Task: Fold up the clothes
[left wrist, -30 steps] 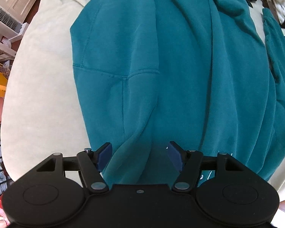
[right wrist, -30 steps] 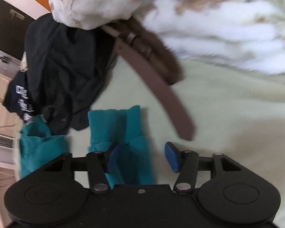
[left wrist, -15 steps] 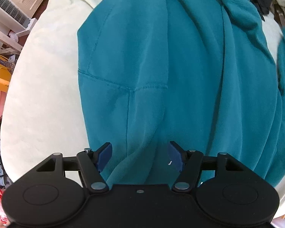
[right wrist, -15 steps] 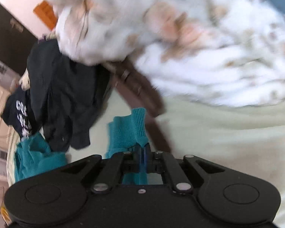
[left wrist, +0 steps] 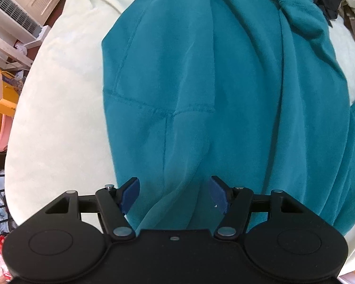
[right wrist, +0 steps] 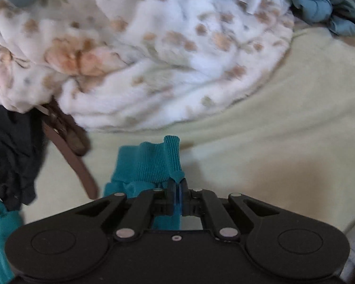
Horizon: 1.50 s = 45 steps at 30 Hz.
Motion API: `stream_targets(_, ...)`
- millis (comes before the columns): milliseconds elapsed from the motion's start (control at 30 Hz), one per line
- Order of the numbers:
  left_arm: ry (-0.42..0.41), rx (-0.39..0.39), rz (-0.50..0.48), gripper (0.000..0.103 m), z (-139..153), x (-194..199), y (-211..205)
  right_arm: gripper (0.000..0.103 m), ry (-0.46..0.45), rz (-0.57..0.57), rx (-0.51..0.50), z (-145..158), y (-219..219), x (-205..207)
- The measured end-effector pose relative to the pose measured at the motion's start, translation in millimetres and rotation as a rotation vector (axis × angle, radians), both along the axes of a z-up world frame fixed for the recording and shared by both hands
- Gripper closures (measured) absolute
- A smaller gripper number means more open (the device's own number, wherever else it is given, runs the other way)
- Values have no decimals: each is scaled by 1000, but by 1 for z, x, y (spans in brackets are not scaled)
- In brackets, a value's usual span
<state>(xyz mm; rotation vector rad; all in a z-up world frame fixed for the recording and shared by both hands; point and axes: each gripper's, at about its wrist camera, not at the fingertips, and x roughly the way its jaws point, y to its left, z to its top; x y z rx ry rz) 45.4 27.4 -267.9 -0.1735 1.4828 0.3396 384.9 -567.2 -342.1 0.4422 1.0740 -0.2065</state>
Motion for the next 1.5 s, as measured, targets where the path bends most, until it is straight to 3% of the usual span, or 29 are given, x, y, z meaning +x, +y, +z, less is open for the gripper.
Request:
stream_targets(167,-7,7,14,34,2,-15,2,99,12,-18,-12,-2,5,2)
stream_targets(233,-13,9,9,34,4,-22,1,85,16,2,-18,-2,12,4)
stream_targets(267,-17,10,4,33,5,-26,0,74,10,17,-25,2,15,4)
stream_targets(300,-21,10,-1,33,6,-30,0,55,-3,37,-35,8,18,2)
stream_targets(333,-24,10,-4,33,6,-35,0,48,-8,42,-44,14,18,-1)
stream_targets(433,-31,8,-10,33,6,-48,2,47,-23,38,-8,32,12,-16)
stream_targets(567,-33,4,-12,31,3,-64,8,39,-10,115,14,48,27,-50)
stream_targets(667,-13,-4,-10,30,-3,-74,12,33,20,198,17,58,53,-99)
stream_targets(800,-23,-48,5,28,-8,-90,31,24,59,213,128,57,83,-169)
stream_targets(967,9,-145,8,27,-24,-115,49,24,206,212,296,32,137,-268)
stream_targets(1100,2,-207,16,27,-34,-134,65,24,311,122,454,7,184,-350)
stream_targets(1233,-22,-272,5,28,-40,-146,75,23,352,35,525,-12,215,-390)
stream_targets(1433,-49,-339,-61,28,-49,-153,77,24,310,-61,548,-20,246,-407)
stream_targets(1467,-54,-345,-72,28,-50,-155,76,30,311,-79,538,-21,248,-408)
stream_targets(1500,-60,-351,-82,28,-50,-156,76,47,310,-98,517,-22,251,-409)
